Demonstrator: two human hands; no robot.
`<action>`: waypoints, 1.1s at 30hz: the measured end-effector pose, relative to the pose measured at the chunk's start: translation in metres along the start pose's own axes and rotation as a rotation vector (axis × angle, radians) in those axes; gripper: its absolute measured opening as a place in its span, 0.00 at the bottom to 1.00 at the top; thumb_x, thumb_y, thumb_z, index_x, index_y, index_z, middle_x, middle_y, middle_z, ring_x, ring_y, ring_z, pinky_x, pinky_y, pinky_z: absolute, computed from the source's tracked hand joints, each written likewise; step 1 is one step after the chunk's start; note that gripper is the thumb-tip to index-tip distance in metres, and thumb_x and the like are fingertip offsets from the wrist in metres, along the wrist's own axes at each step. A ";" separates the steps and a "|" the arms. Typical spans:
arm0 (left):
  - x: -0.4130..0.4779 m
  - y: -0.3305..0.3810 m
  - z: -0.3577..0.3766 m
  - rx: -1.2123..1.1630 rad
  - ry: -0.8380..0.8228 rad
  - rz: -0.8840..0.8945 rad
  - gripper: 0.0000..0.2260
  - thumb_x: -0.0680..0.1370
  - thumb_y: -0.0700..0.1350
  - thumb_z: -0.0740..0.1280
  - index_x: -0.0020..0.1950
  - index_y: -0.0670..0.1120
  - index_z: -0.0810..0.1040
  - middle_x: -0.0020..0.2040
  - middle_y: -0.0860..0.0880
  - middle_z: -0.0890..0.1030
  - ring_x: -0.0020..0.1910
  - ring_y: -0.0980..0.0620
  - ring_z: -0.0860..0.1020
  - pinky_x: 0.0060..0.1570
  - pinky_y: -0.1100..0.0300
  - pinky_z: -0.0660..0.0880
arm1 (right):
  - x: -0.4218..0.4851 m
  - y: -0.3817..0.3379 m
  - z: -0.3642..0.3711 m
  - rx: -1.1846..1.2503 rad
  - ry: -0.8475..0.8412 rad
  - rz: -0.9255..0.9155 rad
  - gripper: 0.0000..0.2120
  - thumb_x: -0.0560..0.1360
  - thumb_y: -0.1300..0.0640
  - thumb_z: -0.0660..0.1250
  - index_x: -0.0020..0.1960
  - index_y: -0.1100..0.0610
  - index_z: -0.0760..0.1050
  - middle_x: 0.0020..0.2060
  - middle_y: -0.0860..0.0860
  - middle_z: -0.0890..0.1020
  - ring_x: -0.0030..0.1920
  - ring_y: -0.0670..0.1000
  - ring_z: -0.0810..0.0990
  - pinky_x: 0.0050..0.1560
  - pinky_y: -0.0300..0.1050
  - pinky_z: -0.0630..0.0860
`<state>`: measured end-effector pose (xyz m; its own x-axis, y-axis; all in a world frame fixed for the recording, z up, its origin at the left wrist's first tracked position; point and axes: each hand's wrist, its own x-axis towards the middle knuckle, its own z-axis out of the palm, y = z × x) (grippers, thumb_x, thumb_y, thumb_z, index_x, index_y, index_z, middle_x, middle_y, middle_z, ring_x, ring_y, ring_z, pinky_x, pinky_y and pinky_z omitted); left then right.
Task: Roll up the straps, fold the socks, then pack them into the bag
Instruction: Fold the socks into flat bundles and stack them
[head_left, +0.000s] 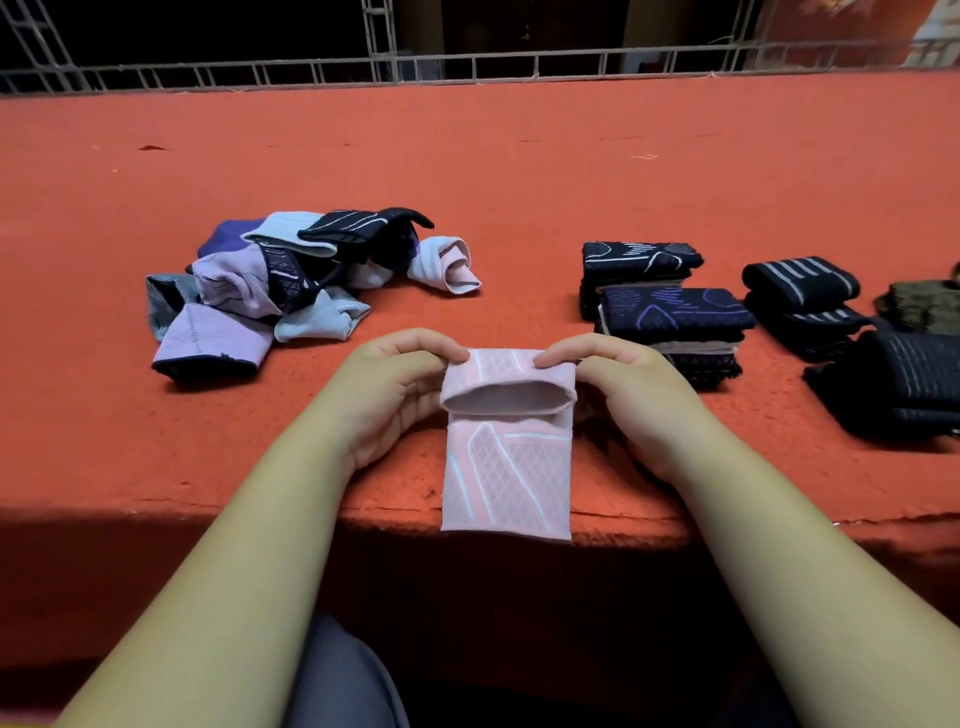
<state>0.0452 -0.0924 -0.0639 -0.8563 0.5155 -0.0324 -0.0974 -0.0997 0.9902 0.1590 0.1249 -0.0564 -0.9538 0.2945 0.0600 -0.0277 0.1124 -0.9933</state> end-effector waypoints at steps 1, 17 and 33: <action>-0.001 0.001 0.002 -0.001 0.000 -0.004 0.13 0.81 0.29 0.58 0.48 0.40 0.81 0.34 0.47 0.82 0.35 0.53 0.81 0.44 0.58 0.82 | 0.000 0.000 0.000 -0.001 0.001 0.003 0.20 0.78 0.68 0.59 0.46 0.55 0.89 0.43 0.56 0.87 0.41 0.51 0.79 0.43 0.45 0.75; -0.003 0.002 0.005 -0.041 -0.032 0.010 0.17 0.75 0.35 0.75 0.63 0.36 0.79 0.53 0.38 0.86 0.50 0.42 0.85 0.50 0.51 0.85 | 0.002 0.007 0.004 -0.167 -0.143 -0.041 0.11 0.80 0.53 0.74 0.62 0.49 0.83 0.37 0.46 0.83 0.35 0.43 0.77 0.43 0.45 0.73; -0.001 0.000 0.000 -0.077 -0.075 -0.015 0.09 0.77 0.46 0.74 0.55 0.44 0.85 0.55 0.41 0.86 0.49 0.48 0.85 0.50 0.57 0.83 | 0.011 0.016 0.000 -0.048 -0.121 -0.021 0.05 0.81 0.55 0.72 0.49 0.55 0.85 0.36 0.55 0.79 0.33 0.49 0.74 0.35 0.42 0.72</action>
<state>0.0465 -0.0927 -0.0633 -0.8142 0.5796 -0.0336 -0.1508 -0.1552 0.9763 0.1484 0.1295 -0.0720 -0.9823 0.1757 0.0656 -0.0365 0.1640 -0.9858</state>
